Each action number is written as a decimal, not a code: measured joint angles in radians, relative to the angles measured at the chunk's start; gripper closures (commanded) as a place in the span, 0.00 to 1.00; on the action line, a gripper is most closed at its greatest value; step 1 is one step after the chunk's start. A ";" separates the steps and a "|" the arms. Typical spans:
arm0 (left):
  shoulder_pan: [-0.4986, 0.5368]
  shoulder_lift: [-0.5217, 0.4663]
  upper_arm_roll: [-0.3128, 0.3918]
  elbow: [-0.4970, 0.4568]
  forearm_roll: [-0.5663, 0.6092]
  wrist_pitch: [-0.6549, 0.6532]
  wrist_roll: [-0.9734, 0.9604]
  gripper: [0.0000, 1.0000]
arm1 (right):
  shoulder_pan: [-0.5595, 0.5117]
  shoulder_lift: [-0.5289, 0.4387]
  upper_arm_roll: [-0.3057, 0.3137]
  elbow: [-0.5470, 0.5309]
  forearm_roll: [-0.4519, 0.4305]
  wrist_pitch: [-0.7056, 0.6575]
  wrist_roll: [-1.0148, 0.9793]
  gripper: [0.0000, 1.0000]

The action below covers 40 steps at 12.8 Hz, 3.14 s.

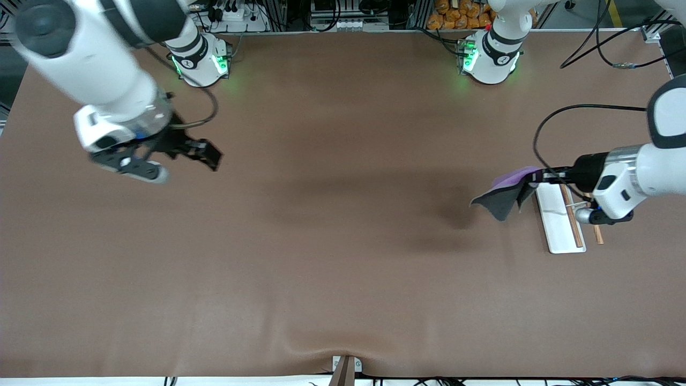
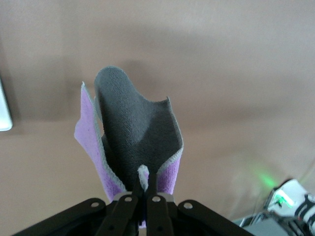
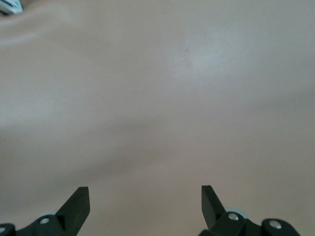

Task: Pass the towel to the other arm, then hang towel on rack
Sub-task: 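Move the towel with the left gripper over the white rack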

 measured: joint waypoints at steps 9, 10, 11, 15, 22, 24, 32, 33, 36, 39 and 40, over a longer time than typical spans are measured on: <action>0.203 0.064 0.001 -0.042 0.024 -0.011 0.354 1.00 | -0.286 -0.037 -0.002 -0.020 -0.035 -0.095 -0.469 0.00; 0.216 0.076 0.001 -0.034 0.038 -0.009 0.383 1.00 | -0.294 -0.053 -0.002 -0.049 -0.035 -0.087 -0.477 0.00; 0.229 0.089 0.001 -0.022 0.052 -0.008 0.415 1.00 | -0.295 -0.080 -0.002 -0.096 -0.035 -0.061 -0.479 0.00; 0.248 0.131 0.001 0.039 0.101 -0.007 0.513 1.00 | -0.330 -0.189 -0.001 -0.248 -0.044 0.005 -0.483 0.00; 0.280 0.219 0.001 0.159 0.125 -0.006 0.615 1.00 | -0.339 -0.199 0.001 -0.201 -0.044 0.024 -0.482 0.00; 0.281 0.227 0.000 0.179 0.125 -0.006 0.618 1.00 | -0.339 -0.181 0.001 -0.166 -0.044 0.022 -0.483 0.00; 0.350 0.231 0.000 0.199 0.132 -0.006 0.729 1.00 | -0.346 -0.150 0.015 -0.073 -0.044 -0.090 -0.483 0.00; 0.354 0.231 0.000 0.199 0.135 -0.006 0.732 1.00 | -0.343 -0.150 0.020 -0.070 -0.044 -0.091 -0.482 0.00; 0.370 0.231 0.001 0.199 0.140 -0.006 0.758 1.00 | -0.343 -0.149 0.019 -0.070 -0.044 -0.092 -0.483 0.00; 0.396 0.239 0.001 0.198 0.142 -0.007 0.790 1.00 | -0.342 -0.149 0.026 -0.057 -0.044 -0.095 -0.483 0.00; 0.405 0.246 0.001 0.198 0.144 -0.007 0.799 1.00 | -0.342 -0.150 0.027 -0.046 -0.044 -0.100 -0.483 0.00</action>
